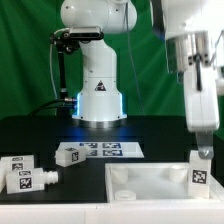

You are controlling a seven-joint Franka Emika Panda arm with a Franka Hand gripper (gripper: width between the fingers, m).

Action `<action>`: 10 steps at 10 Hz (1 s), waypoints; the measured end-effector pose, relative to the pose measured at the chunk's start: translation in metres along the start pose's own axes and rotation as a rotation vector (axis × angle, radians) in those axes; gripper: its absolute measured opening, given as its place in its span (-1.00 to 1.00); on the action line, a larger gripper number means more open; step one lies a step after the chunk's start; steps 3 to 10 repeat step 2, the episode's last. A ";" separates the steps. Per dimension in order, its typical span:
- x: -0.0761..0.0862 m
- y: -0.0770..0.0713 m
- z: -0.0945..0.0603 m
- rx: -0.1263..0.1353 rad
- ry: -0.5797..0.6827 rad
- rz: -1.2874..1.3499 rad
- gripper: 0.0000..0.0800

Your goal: Assemble one leg

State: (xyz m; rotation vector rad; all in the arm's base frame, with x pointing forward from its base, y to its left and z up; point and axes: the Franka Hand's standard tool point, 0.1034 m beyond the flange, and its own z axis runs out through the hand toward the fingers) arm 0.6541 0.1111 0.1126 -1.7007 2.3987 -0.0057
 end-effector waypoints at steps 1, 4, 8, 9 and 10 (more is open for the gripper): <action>0.000 -0.002 -0.004 0.006 -0.003 -0.001 0.62; 0.000 -0.001 -0.002 0.003 -0.001 -0.002 0.62; 0.000 -0.001 -0.002 0.003 -0.001 -0.002 0.62; 0.000 -0.001 -0.002 0.003 -0.001 -0.002 0.62; 0.000 -0.001 -0.002 0.003 -0.001 -0.002 0.62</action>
Offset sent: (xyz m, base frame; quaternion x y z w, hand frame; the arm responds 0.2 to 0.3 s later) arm 0.0000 0.0000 0.0000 0.0000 0.0000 0.0000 1.0000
